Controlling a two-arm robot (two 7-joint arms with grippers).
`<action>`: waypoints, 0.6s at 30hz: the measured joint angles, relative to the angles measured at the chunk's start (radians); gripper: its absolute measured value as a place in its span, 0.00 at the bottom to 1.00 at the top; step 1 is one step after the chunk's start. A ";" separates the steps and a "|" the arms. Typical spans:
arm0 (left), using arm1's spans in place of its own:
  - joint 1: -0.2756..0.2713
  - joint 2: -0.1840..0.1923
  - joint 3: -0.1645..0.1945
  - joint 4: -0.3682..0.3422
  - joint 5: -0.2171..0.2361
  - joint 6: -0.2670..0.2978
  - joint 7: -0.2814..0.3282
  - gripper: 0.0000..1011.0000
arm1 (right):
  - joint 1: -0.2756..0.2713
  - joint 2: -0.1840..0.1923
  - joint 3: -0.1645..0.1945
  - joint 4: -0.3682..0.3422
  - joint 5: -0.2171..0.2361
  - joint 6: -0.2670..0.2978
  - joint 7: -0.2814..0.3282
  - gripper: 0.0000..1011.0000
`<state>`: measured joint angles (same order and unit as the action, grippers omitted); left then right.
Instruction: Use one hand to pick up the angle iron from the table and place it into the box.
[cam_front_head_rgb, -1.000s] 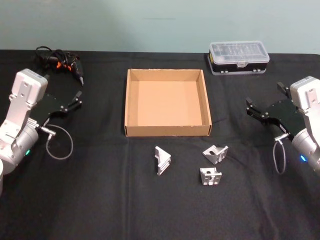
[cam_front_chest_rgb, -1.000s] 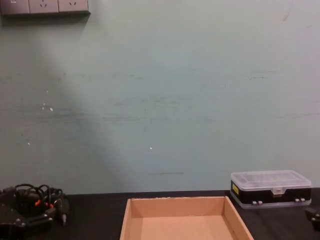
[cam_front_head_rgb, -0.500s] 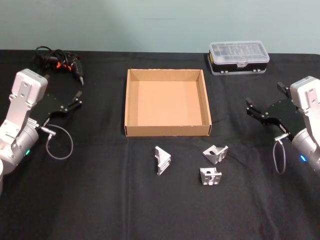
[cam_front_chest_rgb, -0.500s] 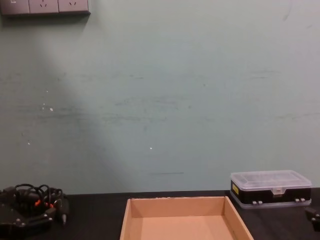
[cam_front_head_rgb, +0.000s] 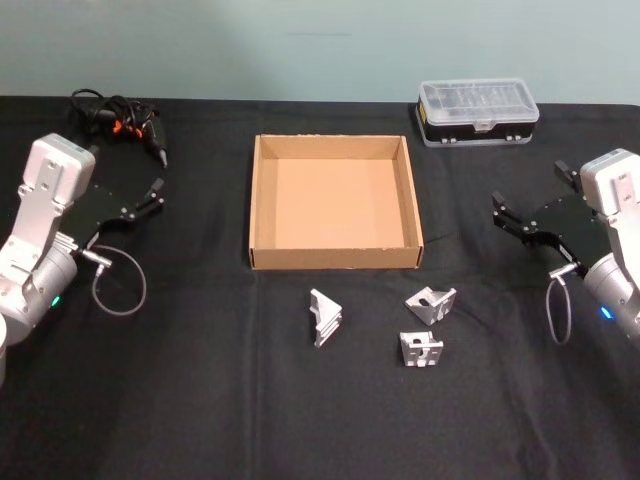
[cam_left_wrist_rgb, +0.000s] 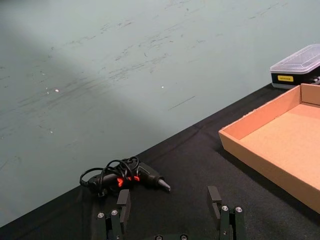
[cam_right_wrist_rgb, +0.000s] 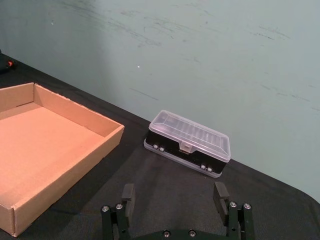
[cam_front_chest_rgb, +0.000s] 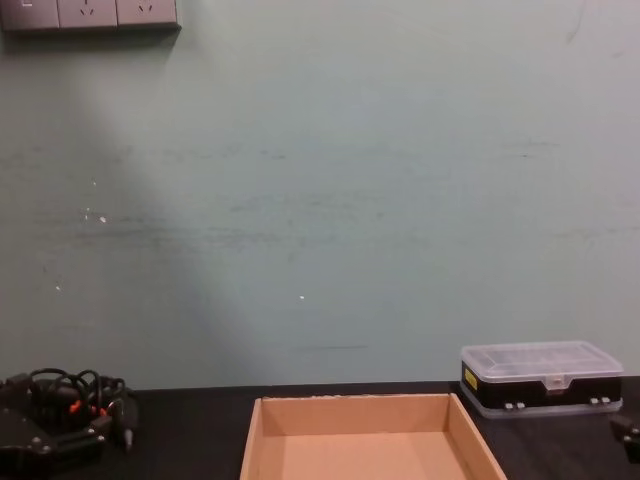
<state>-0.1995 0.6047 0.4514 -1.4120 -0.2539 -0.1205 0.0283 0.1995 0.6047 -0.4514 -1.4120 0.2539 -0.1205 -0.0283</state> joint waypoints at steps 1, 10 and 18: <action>0.000 0.000 0.000 0.000 0.000 0.000 0.000 0.99 | 0.000 0.000 0.000 0.000 0.000 0.000 0.000 0.99; 0.000 0.000 0.000 0.000 0.000 0.000 0.000 0.99 | 0.000 0.000 0.000 0.000 0.000 0.000 0.000 0.99; 0.000 0.000 0.000 0.000 0.000 0.000 0.000 0.99 | 0.000 0.000 0.000 0.000 0.000 0.000 0.000 0.99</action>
<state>-0.1995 0.6047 0.4513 -1.4120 -0.2539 -0.1205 0.0283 0.1995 0.6047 -0.4514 -1.4120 0.2538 -0.1205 -0.0283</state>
